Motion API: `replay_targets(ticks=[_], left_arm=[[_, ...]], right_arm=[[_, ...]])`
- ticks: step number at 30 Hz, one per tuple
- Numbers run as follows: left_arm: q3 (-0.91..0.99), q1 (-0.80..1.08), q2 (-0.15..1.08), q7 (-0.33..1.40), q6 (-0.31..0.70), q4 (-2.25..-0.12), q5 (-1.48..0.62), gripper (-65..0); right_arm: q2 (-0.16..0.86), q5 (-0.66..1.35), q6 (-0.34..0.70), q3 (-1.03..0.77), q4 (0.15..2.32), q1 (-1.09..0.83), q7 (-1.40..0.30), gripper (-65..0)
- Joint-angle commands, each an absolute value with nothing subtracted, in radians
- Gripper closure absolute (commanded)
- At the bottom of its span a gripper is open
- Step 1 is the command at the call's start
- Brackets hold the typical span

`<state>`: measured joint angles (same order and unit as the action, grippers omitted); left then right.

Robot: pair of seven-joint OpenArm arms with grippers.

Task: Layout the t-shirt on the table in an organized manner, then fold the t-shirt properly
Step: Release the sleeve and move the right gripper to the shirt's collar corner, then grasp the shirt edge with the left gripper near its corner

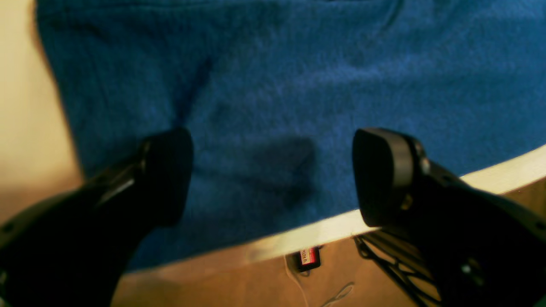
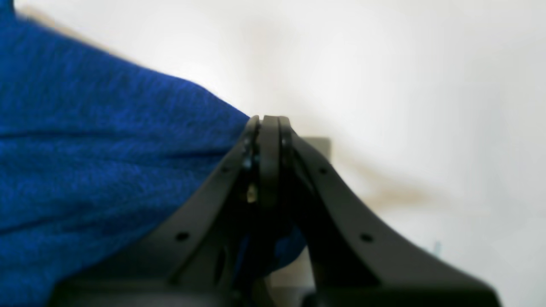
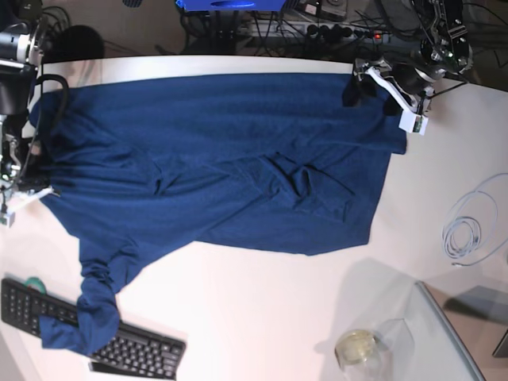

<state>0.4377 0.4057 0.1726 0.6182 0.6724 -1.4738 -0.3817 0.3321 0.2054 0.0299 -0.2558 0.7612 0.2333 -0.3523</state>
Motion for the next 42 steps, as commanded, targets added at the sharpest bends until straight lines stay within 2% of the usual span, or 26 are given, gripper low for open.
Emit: replay_targets(ticks=[1,6,9,16,21,24,31,34,38,42], left_arm=[[0.446,0.417,0.185,0.601,0.680,-1.531,-0.398,-55.6],[0.447,0.418,0.217,0.602,0.674,-1.653,-0.398,-55.6],[0.447,0.354,0.222,0.604,0.674,-1.649,-0.397,-55.6],[0.440,0.114,0.222,0.599,0.673,-1.394,-0.397,-55.6],[0.435,-0.036,0.216,0.598,0.673,-1.265,-0.389,-55.6],[0.435,-0.090,0.197,0.596,0.673,-1.225,-0.309,-55.6],[0.435,-0.180,0.122,0.587,0.679,-1.058,-0.067,-55.6],[0.381,-0.196,0.116,0.499,0.673,-0.969,0.005,-55.6],[0.387,-0.194,0.117,0.450,0.673,-0.926,0.056,-55.6],[0.461,-0.179,0.120,0.447,0.673,-0.932,0.064,-55.6]], right_arm=[[0.352,0.208,0.024,-0.260,0.819,0.245,-0.328,0.0],[0.306,0.209,0.028,-0.259,1.113,0.133,-0.328,0.0],[0.289,0.209,0.030,-0.251,1.190,0.108,-0.328,0.0],[0.292,0.209,0.031,-0.119,1.009,0.206,-0.328,-0.2],[0.292,0.209,0.031,-0.108,0.897,0.265,-0.326,0.0],[0.292,0.209,0.031,-0.105,0.892,0.266,-0.326,0.0],[0.292,0.209,0.031,-0.110,0.875,0.265,-0.326,0.0],[0.294,0.209,0.028,-0.111,0.823,0.266,-0.326,0.0],[0.320,0.209,0.022,-0.113,0.751,0.268,-0.312,0.0],[0.331,0.209,0.021,-0.113,0.707,0.263,-0.223,0.0]])
